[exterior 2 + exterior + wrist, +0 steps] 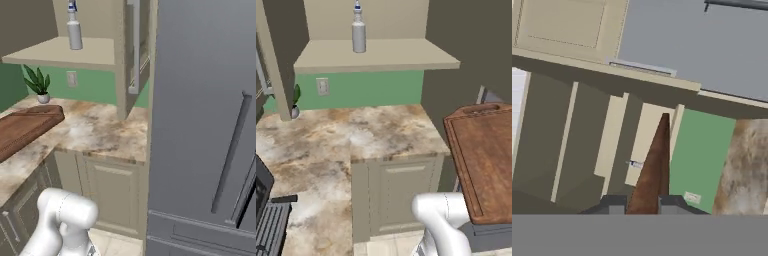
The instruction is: Move the cutting board and knife to the sink. Then move spray from the cabinet to the counter.
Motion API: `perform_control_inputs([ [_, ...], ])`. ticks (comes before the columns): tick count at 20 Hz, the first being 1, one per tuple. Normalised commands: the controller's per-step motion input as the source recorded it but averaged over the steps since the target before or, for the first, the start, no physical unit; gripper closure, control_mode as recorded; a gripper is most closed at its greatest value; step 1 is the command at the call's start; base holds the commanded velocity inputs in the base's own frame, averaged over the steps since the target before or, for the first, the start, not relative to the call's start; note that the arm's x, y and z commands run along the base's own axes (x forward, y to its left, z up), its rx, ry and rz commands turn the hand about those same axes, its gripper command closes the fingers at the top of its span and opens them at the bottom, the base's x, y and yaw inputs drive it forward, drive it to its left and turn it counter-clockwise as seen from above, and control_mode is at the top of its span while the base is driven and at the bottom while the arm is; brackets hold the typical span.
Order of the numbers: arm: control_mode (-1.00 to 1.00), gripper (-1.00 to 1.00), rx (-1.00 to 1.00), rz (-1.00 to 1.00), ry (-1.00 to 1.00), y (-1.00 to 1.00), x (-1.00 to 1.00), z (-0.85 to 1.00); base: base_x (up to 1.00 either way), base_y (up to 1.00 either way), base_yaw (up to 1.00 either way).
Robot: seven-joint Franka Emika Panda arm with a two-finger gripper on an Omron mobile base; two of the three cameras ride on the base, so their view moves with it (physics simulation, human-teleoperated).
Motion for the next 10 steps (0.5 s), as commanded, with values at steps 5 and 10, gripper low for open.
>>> perform_control_inputs([
  [5, 1.0, 1.0, 0.0, 0.0, 0.0, 0.0, 0.0, 0.0, -0.98, -1.0, -0.14],
  [10, 1.0, 1.0, 0.0, 0.0, 0.0, 0.0, 0.0, 0.0, -0.92, -1.0, -0.28],
])
